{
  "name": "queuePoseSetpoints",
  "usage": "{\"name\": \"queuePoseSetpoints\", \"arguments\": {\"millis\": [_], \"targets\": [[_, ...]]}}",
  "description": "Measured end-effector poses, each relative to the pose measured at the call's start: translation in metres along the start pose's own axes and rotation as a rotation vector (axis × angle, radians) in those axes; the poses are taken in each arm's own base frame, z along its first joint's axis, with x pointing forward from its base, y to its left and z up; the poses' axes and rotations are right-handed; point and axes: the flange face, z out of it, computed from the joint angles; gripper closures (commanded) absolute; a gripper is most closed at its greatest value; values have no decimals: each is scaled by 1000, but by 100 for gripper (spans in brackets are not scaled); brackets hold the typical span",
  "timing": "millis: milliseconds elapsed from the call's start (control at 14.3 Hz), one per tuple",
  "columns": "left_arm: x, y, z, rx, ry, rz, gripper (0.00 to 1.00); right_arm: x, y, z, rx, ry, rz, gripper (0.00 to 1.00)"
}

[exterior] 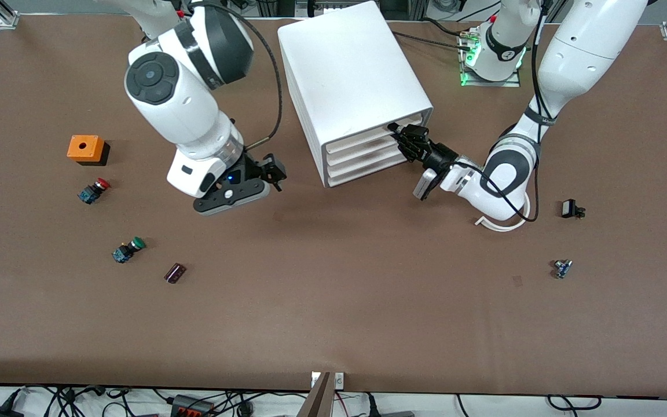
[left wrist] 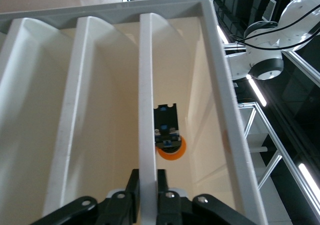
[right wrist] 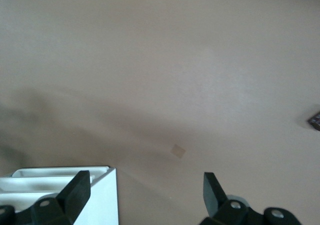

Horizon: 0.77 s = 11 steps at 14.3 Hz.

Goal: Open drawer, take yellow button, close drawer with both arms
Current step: 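Pull the lowest drawer open with the left gripper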

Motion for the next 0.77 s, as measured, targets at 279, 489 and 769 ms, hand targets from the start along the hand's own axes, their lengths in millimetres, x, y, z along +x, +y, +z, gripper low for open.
{"name": "queuePoseSetpoints", "arguments": {"millis": [279, 489, 769], "targets": [[6, 5, -13, 45, 5, -11, 98, 3, -23, 4, 14, 35, 20, 0], [27, 27, -56, 166, -9, -28, 97, 5, -37, 7, 28, 72, 16, 0], [45, 24, -102, 208, 13, -14, 97, 7, -58, 19, 45, 116, -7, 0]]}}
